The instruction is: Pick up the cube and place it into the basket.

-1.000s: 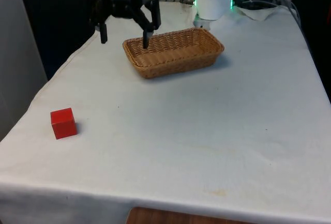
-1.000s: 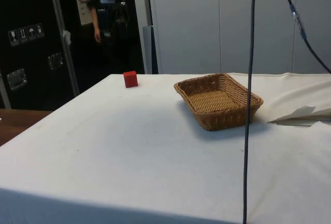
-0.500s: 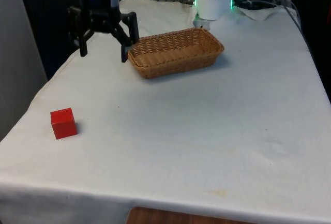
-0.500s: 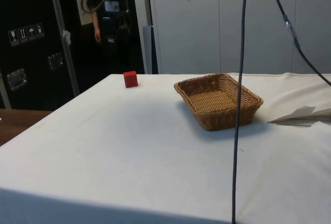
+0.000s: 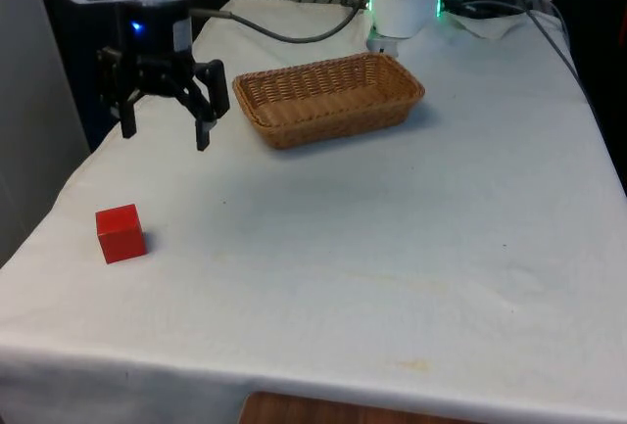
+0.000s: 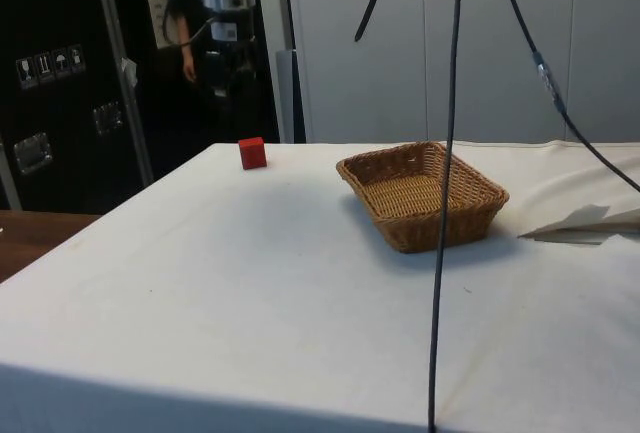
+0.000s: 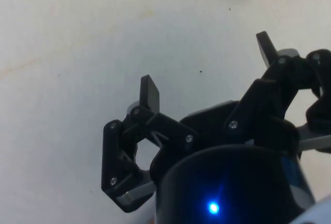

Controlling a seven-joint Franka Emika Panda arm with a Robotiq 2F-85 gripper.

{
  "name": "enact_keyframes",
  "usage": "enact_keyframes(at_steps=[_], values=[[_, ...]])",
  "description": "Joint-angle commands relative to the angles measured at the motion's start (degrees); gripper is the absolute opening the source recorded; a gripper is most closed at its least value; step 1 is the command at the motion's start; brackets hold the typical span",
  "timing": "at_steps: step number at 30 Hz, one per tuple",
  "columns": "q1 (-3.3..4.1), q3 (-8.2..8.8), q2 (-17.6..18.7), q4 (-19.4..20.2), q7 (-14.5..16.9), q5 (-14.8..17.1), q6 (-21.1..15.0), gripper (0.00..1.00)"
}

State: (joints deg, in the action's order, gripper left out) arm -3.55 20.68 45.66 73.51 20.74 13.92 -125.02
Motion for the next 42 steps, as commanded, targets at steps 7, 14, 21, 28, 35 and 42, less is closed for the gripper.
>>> enact_keyframes(at_steps=[7, 14, 21, 28, 35, 42], values=[[-0.57, 0.17, 1.9, -0.7, -0.9, 2.2, -1.0, 1.00], [-0.29, 0.80, 2.6, -0.6, -1.9, 3.2, -1.4, 1.00], [-0.57, 0.97, 3.8, -1.2, -3.7, 4.3, -2.0, 1.00], [-0.69, 1.09, 4.2, -1.2, -5.9, 4.3, -2.2, 1.00], [-0.80, 1.26, 4.9, -1.3, -7.8, 4.6, -2.6, 1.00], [-0.92, 1.43, 5.8, -1.4, -9.3, 5.6, -3.5, 1.00]])
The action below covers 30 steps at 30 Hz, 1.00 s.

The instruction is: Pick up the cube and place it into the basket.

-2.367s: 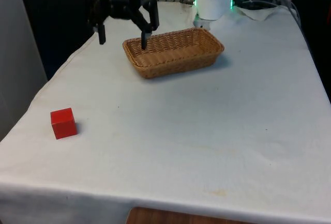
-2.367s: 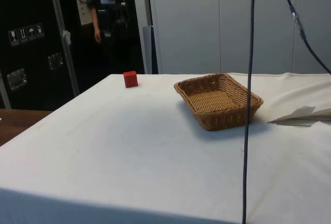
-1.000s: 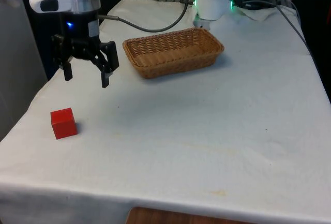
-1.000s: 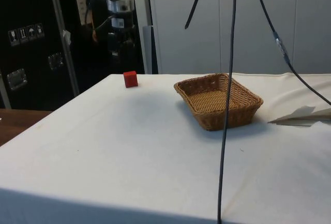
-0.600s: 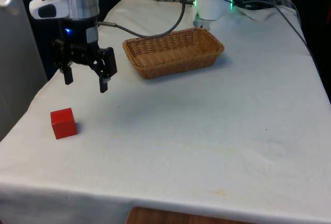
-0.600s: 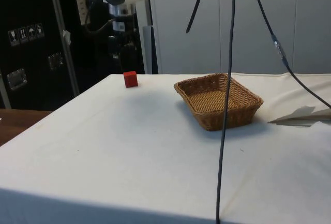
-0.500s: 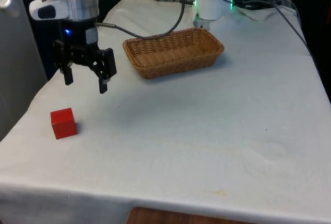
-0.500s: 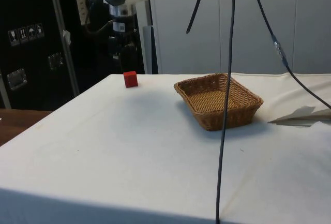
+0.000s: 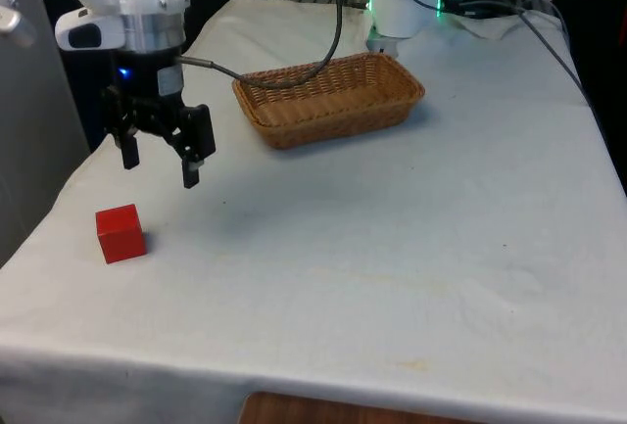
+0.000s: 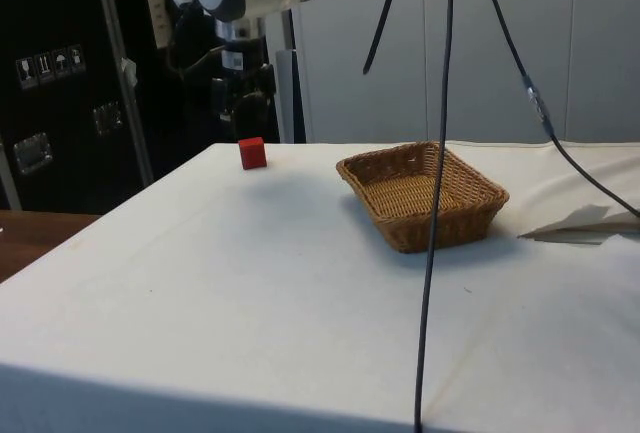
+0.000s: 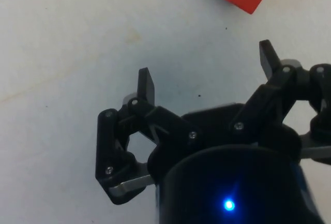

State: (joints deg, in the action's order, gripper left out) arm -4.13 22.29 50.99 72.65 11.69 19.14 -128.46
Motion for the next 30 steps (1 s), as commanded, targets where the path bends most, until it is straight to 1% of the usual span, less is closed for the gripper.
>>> enact_keyframes(at_steps=[1, 2, 7, 8, 9, 16, 17, 18, 21, 22, 26, 27, 28, 30], values=[[-0.34, -0.17, 0.6, -0.6, -0.5, 0.5, -0.1, 1.00], [-0.46, -0.17, 0.9, -0.9, -0.9, 0.7, -0.3, 1.00], [-0.52, 0.00, 1.7, -1.3, -1.7, 1.7, -0.7, 1.00], [-0.23, 0.23, 1.3, -0.7, -1.5, 1.4, -0.7, 1.00], [-0.52, 0.06, 1.8, -1.3, -1.9, 1.9, -0.8, 1.00], [-0.63, 0.40, 2.9, -1.7, -3.4, 3.0, -1.4, 1.00], [-0.29, 0.57, 2.4, -1.1, -3.1, 2.7, -1.5, 1.00], [-0.69, 0.57, 3.0, -2.0, -3.5, 3.2, -1.3, 1.00], [-0.80, 0.86, 3.4, -2.7, -3.7, 3.4, -1.0, 1.00], [-0.97, 0.97, 4.0, -3.4, -3.8, 3.7, -0.9, 1.00], [-1.20, 1.38, 5.0, -4.8, -3.8, 4.7, -0.9, 1.00], [-0.74, 1.66, 4.4, -3.7, -3.6, 4.5, -1.5, 1.00], [-1.26, 1.49, 5.2, -5.1, -3.8, 4.9, -0.9, 1.00], [-1.49, 1.83, 6.1, -6.2, -3.8, 5.7, -1.0, 1.00]])
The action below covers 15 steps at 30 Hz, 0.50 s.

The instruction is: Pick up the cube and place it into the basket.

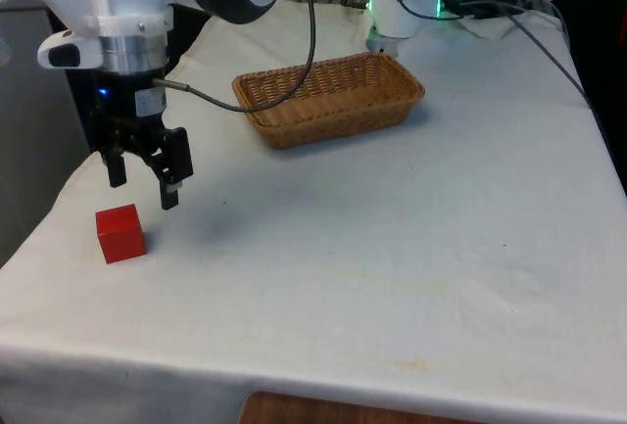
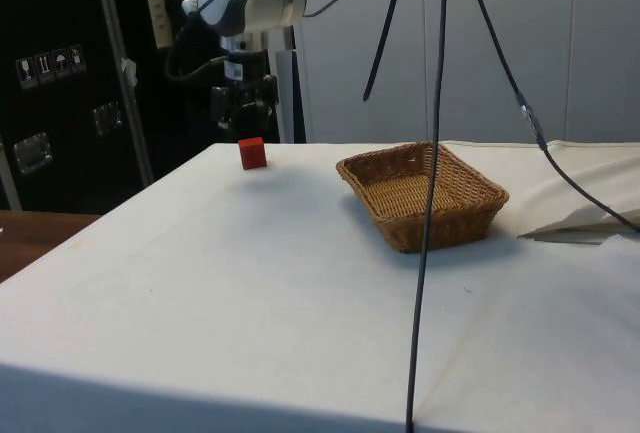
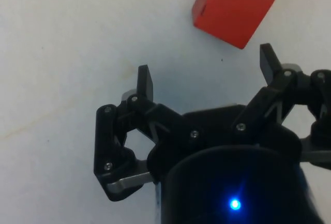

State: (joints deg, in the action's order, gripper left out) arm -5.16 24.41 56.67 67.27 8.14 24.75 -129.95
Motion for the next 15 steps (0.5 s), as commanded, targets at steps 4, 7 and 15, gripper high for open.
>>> enact_keyframes(at_steps=[4, 7, 15], values=[[-0.23, 0.52, 1.2, -1.4, -0.1, 1.0, 0.0, 1.00], [-0.69, 0.63, 2.4, -2.7, -0.7, 1.5, -0.2, 1.00], [-0.69, 1.15, 4.0, -2.9, -1.9, 2.5, -2.6, 1.00]])
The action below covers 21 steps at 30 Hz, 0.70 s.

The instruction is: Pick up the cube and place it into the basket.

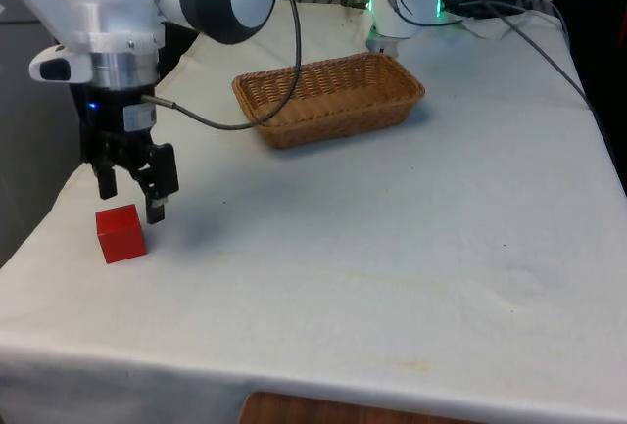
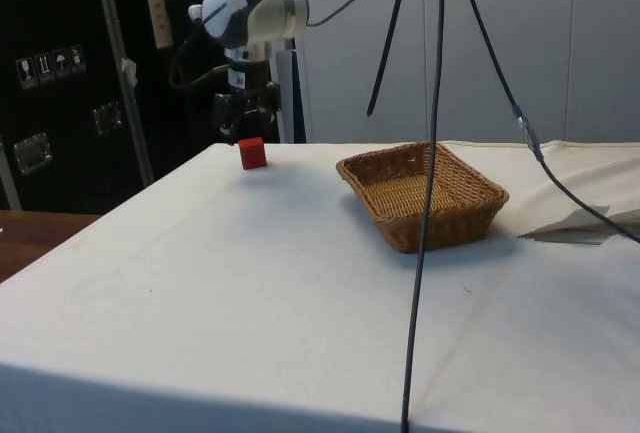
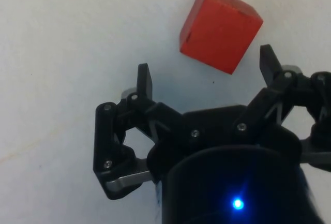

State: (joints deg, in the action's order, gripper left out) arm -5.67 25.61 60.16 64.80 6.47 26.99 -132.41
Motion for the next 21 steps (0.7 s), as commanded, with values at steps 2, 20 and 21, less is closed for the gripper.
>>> enact_keyframes(at_steps=[2, 20, 21], values=[[-0.11, -0.06, 0.7, -0.4, -0.7, 0.2, -1.1, 1.00], [0.40, 0.17, 3.6, 0.3, -4.9, 0.1, -10.3, 1.00], [0.40, 0.23, 3.7, 0.3, -5.2, 0.1, -10.5, 1.00]])
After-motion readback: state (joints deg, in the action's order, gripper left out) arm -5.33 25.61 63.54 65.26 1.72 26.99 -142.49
